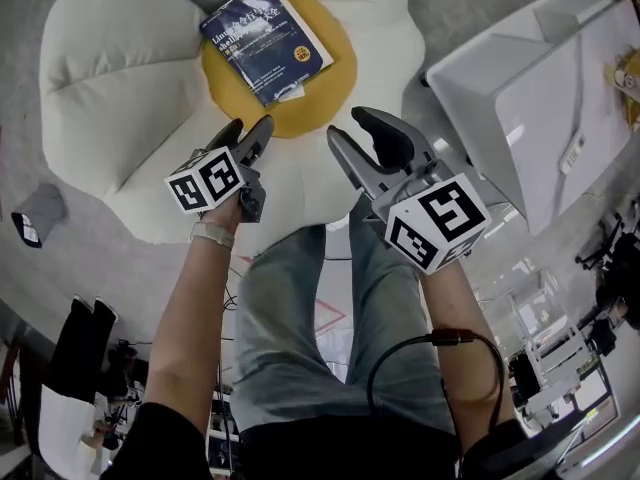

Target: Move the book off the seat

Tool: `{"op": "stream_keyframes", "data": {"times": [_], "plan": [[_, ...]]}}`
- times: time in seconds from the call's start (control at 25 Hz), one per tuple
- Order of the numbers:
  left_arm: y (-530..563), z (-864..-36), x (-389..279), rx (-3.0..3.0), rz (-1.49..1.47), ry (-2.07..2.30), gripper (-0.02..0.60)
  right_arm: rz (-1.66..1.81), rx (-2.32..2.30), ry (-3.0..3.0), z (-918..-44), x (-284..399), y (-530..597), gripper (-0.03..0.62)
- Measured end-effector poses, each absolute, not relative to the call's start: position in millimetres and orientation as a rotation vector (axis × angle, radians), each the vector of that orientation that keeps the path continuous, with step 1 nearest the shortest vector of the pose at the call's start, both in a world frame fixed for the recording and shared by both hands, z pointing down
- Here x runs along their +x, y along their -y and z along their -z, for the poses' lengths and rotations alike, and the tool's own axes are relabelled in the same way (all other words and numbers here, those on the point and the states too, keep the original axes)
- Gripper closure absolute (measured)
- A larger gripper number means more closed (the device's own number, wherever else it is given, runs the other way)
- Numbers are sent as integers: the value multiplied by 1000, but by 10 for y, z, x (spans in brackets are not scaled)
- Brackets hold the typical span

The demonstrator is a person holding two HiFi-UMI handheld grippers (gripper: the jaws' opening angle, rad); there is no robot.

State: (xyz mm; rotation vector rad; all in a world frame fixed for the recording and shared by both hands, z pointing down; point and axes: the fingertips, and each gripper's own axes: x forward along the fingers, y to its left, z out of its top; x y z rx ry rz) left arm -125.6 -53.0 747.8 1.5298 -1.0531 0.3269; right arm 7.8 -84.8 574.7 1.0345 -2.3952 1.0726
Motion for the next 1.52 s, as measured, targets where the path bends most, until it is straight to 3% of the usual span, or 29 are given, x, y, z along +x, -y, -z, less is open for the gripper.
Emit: {"op": "stream_keyframes", "data": {"times": [0.8, 1.52], "plan": [[773, -8759, -1181, 1484, -301, 1079, 275, -1050, 1003, 2395, -6074, 227, 808, 445], [838, -8689, -1198, 1411, -86, 991, 275, -1095, 969, 2383, -6215, 168, 755, 444]]}}
